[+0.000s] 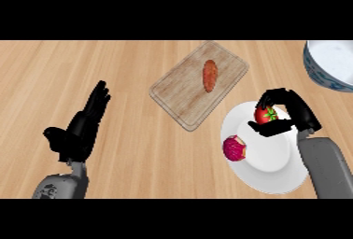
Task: Pick the tomato from the plate and place it in the bowl
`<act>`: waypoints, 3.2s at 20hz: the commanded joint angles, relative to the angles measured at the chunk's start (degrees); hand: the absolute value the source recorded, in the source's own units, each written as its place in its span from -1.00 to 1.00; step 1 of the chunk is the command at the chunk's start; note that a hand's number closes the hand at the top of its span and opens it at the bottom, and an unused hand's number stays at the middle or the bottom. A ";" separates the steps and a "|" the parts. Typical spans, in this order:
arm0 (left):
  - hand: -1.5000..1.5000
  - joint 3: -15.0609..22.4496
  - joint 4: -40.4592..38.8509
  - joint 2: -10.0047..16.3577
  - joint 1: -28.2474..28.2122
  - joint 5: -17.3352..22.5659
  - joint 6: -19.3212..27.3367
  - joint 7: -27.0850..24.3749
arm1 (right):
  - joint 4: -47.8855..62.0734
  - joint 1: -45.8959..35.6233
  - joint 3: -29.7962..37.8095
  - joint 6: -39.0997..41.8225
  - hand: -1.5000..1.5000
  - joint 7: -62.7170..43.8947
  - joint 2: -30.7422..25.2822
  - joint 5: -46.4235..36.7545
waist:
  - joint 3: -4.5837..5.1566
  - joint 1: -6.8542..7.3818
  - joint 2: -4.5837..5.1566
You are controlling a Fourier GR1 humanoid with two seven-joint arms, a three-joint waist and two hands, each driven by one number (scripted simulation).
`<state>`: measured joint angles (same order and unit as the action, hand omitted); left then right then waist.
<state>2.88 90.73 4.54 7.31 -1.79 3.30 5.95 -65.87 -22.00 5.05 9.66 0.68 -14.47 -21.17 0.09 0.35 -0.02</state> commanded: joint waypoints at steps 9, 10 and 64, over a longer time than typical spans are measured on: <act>0.00 -0.79 0.39 0.04 -0.95 -0.23 0.09 -0.50 | -19.36 -2.31 1.68 -7.74 1.00 0.63 1.31 0.00 | -0.04 -0.72 -0.26; 0.00 0.58 -0.16 -1.16 -1.05 -1.61 1.23 -0.05 | -21.85 -2.51 1.70 -9.52 1.00 -0.43 2.05 -0.66 | -0.04 -0.85 -0.28; 0.00 0.83 -2.48 -3.38 4.86 -2.12 0.01 -0.14 | 56.34 -31.21 17.93 -18.18 -1.00 13.58 -28.92 -17.00 | -0.50 3.39 1.89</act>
<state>3.42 87.83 1.93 11.41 -3.74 2.63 5.08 -13.02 -55.34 20.62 -10.75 11.04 -44.49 -40.60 -0.28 3.54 1.69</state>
